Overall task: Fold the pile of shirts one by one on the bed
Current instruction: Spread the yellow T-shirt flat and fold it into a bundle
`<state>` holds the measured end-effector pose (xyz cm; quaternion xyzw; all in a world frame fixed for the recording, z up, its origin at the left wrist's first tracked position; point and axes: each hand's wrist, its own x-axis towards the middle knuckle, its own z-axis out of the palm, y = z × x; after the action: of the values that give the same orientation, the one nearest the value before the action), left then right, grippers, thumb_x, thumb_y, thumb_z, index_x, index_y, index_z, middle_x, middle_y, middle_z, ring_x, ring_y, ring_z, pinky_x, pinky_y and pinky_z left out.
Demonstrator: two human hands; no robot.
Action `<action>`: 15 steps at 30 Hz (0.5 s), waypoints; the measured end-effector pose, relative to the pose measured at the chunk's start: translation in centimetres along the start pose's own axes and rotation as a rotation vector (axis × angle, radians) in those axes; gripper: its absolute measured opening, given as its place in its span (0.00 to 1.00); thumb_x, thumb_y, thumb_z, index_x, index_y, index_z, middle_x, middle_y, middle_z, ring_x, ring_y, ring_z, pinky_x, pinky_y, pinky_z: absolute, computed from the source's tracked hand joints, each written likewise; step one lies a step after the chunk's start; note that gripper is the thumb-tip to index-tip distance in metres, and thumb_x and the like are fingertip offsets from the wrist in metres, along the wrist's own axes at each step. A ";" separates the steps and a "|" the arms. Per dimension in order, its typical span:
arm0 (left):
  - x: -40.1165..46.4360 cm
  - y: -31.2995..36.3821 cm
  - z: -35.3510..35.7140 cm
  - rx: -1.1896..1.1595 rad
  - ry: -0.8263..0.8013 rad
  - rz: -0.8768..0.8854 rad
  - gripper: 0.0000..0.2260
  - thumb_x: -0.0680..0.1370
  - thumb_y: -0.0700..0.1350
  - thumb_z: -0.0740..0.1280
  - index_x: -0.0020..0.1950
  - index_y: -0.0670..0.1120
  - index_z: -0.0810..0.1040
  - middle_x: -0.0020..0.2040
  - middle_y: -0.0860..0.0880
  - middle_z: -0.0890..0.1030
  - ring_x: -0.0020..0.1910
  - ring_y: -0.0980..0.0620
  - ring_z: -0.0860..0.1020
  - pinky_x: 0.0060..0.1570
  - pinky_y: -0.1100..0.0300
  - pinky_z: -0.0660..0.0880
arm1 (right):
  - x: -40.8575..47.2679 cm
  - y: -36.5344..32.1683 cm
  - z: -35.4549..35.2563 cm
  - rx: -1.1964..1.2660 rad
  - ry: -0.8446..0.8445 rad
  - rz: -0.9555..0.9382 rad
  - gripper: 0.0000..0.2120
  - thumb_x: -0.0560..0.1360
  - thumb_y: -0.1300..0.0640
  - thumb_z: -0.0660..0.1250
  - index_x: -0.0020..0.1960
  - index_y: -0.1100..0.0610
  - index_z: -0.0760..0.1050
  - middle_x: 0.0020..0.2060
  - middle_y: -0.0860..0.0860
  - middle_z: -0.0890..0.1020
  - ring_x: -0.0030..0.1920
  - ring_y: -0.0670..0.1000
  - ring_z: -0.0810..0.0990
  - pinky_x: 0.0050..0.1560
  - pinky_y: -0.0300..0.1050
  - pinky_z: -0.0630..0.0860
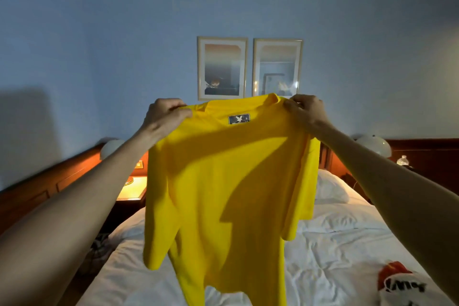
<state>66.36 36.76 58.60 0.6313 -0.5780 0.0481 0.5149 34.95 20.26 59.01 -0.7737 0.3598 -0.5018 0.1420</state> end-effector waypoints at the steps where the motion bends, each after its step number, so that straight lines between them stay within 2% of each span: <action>1: 0.2 -0.5 -0.3 -0.043 -0.052 -0.063 0.10 0.76 0.45 0.69 0.37 0.42 0.76 0.33 0.48 0.72 0.35 0.54 0.69 0.36 0.58 0.64 | -0.1 0.1 -0.2 -0.022 -0.048 0.035 0.15 0.81 0.49 0.63 0.57 0.58 0.80 0.50 0.52 0.77 0.51 0.54 0.75 0.45 0.39 0.70; 3: 0.3 -1.4 -0.7 -0.040 -0.105 -0.092 0.09 0.77 0.44 0.69 0.36 0.47 0.78 0.33 0.53 0.74 0.36 0.56 0.71 0.38 0.60 0.66 | -0.3 0.2 -0.4 -0.057 -0.121 0.086 0.14 0.81 0.48 0.64 0.57 0.57 0.81 0.51 0.52 0.76 0.51 0.53 0.74 0.48 0.45 0.70; 5: 0.2 -2.4 -0.7 -0.128 -0.024 -0.063 0.05 0.78 0.46 0.70 0.43 0.54 0.82 0.42 0.56 0.81 0.45 0.58 0.77 0.45 0.63 0.70 | -0.1 0.0 0.0 -0.003 -0.009 0.100 0.11 0.81 0.51 0.64 0.55 0.55 0.81 0.49 0.52 0.77 0.50 0.52 0.74 0.44 0.42 0.71; 7: 0.4 -3.1 -0.2 -0.233 0.049 -0.079 0.03 0.79 0.47 0.70 0.50 0.52 0.84 0.50 0.55 0.83 0.53 0.55 0.79 0.51 0.63 0.72 | 0.1 -0.3 0.5 0.017 0.108 0.093 0.10 0.81 0.54 0.63 0.54 0.57 0.82 0.47 0.54 0.78 0.47 0.52 0.74 0.38 0.39 0.69; 8: 0.2 -3.2 0.1 -0.154 0.011 -0.073 0.06 0.79 0.48 0.70 0.53 0.49 0.84 0.51 0.54 0.83 0.54 0.54 0.79 0.52 0.62 0.71 | 0.0 -0.5 0.8 -0.029 0.049 0.101 0.11 0.82 0.55 0.63 0.56 0.58 0.81 0.48 0.54 0.78 0.48 0.52 0.74 0.39 0.39 0.69; 10: 0.0 -3.8 0.7 0.083 -0.069 -0.081 0.09 0.79 0.48 0.69 0.55 0.45 0.84 0.50 0.53 0.82 0.53 0.53 0.78 0.52 0.61 0.70 | -0.4 -0.2 1.3 -0.141 -0.121 0.126 0.12 0.82 0.54 0.62 0.57 0.60 0.80 0.49 0.54 0.77 0.49 0.52 0.74 0.45 0.41 0.70; 11: -0.2 -4.1 0.8 0.084 -0.026 -0.085 0.10 0.79 0.48 0.69 0.55 0.44 0.84 0.50 0.52 0.81 0.52 0.53 0.78 0.51 0.61 0.69 | -0.5 0.1 1.5 -0.161 -0.117 0.118 0.13 0.82 0.54 0.62 0.57 0.61 0.80 0.49 0.54 0.77 0.49 0.52 0.74 0.46 0.42 0.70; 13: -0.4 -4.8 0.9 -0.032 0.134 -0.058 0.09 0.80 0.48 0.69 0.53 0.43 0.84 0.48 0.51 0.82 0.50 0.54 0.77 0.48 0.63 0.69 | -0.7 0.6 1.6 -0.105 0.032 0.091 0.12 0.83 0.56 0.61 0.55 0.60 0.81 0.48 0.54 0.78 0.48 0.51 0.75 0.43 0.42 0.71; 14: -0.6 -4.8 0.9 -0.023 0.142 -0.038 0.09 0.80 0.47 0.68 0.52 0.43 0.84 0.47 0.51 0.81 0.49 0.54 0.77 0.46 0.64 0.68 | -0.8 0.9 1.7 -0.102 0.042 0.085 0.11 0.82 0.56 0.62 0.54 0.61 0.81 0.47 0.54 0.79 0.47 0.52 0.76 0.43 0.42 0.72; 15: -1.0 -5.1 1.2 0.062 0.089 -0.028 0.08 0.80 0.47 0.69 0.52 0.43 0.84 0.47 0.52 0.81 0.49 0.55 0.76 0.46 0.64 0.66 | -1.0 1.1 1.9 -0.136 -0.029 0.081 0.11 0.82 0.56 0.62 0.54 0.61 0.81 0.46 0.54 0.79 0.47 0.52 0.76 0.43 0.42 0.73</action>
<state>69.38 35.61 54.37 0.6522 -0.5438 0.0865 0.5210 35.96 19.94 56.79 -0.7735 0.4220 -0.4589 0.1142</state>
